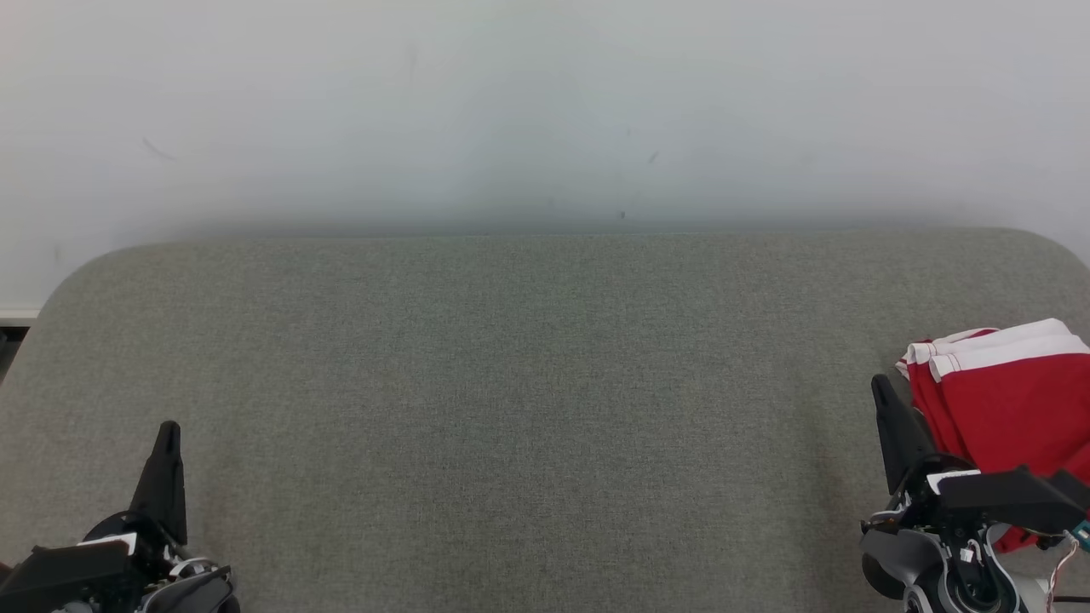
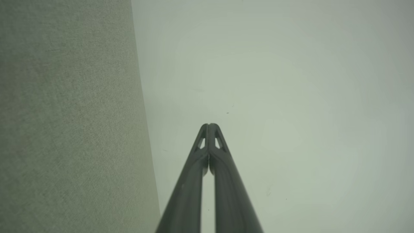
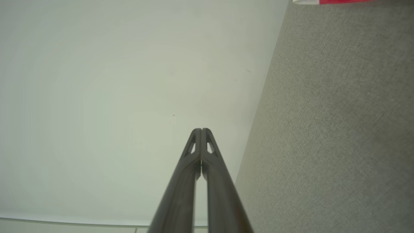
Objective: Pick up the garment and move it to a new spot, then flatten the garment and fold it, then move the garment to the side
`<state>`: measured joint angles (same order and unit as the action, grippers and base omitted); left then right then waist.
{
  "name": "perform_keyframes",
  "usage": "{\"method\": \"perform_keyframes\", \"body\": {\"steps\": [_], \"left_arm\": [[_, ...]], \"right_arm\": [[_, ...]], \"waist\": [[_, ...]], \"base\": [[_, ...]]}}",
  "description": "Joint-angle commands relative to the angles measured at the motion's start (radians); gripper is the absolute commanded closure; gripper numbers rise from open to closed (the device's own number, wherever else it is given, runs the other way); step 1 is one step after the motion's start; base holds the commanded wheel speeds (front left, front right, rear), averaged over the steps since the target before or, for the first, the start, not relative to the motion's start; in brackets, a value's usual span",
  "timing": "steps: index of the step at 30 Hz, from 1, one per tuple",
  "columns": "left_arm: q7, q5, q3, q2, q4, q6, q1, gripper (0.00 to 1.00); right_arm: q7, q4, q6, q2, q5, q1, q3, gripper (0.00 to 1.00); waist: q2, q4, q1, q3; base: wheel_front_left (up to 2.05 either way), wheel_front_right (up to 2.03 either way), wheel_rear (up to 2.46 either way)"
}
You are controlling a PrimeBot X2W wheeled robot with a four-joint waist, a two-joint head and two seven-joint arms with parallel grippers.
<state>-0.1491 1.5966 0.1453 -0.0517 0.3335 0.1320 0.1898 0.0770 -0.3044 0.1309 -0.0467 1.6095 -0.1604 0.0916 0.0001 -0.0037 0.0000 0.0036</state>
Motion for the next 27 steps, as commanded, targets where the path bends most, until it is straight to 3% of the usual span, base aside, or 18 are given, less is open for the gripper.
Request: {"method": "perform_keyframes", "body": {"steps": [1, 27], "left_arm": [[-0.003, 0.009, 0.004, -0.002, 0.002, 0.001, 0.01, 1.0], [-0.005, 0.005, 0.006, 0.0, 0.002, 0.001, 0.009, 1.0]], "right_arm": [[0.001, 0.003, 0.0, -0.007, 0.002, -0.012, 0.004, 1.0], [0.001, 0.003, 0.0, -0.006, 0.002, -0.011, 0.004, 1.0]], "waist": [[-0.0001, 0.0, 0.0, 0.0], [-0.0001, 0.0, 0.0, 0.0]], "base": [[0.0, 0.0, 0.0], [0.0, 0.0, 0.0]]}}
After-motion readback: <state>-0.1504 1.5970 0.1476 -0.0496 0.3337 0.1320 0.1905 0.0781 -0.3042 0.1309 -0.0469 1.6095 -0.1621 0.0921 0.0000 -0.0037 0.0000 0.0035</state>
